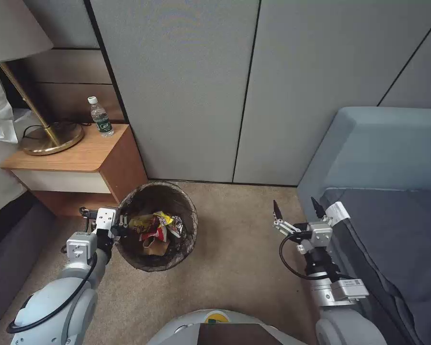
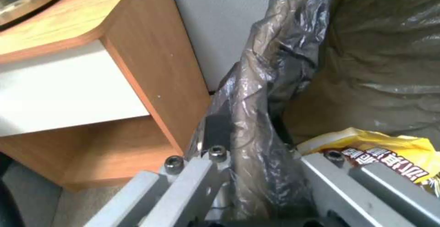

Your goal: Pick up the trash bin, then pick up the garbage from the floor and place it into the trash bin.

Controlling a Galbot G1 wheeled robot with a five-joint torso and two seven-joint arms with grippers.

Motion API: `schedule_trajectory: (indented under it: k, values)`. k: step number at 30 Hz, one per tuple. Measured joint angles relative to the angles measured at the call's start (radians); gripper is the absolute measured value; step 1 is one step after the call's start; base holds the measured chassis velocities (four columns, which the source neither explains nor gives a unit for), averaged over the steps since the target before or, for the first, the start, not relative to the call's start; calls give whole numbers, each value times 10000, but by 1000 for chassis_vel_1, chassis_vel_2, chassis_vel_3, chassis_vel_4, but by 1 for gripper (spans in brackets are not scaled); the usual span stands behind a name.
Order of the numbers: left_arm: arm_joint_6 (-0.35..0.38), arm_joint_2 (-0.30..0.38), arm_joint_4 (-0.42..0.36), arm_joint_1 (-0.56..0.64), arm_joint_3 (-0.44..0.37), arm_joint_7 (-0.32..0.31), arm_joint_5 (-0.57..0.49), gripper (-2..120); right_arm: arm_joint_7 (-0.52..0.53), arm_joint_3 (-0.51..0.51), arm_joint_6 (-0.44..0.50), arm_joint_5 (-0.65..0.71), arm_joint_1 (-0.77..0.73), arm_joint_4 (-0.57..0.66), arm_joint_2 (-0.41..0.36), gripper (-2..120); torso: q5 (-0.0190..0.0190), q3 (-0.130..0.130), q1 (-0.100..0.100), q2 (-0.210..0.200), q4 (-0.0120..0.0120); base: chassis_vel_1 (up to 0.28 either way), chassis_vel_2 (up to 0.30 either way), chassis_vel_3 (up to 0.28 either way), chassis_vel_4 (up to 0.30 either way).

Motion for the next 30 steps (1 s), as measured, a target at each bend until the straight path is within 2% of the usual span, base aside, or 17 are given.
schedule_trajectory:
  k: [5, 14, 20, 30]
  values:
    - [-1, -12, 0, 57, 6, 39, 85, 3, -274, 409, 49, 393, -202, 143, -13, 100, -1, 0, 0, 0, 0, 0, 0, 0, 0]
    - [-80, -72, 0, 112, 44, 96, 126, 3, -1386, 1089, 72, 525, -283, 267, 581, 100, -1, 0, 0, 0, 0, 14, 11, 15, 16]
    - [-83, 116, -1, 157, -110, 148, -14, 3, -1432, 959, 37, 482, -292, 213, 651, 100, 0, 0, 0, 0, 0, 49, 54, 54, 42]
    - [-20, 12, 0, 244, -199, 148, -257, 3, -1487, 1257, -165, 708, -140, 129, 377, 100, 0, 0, 0, 0, 1, 51, 45, 37, 37]
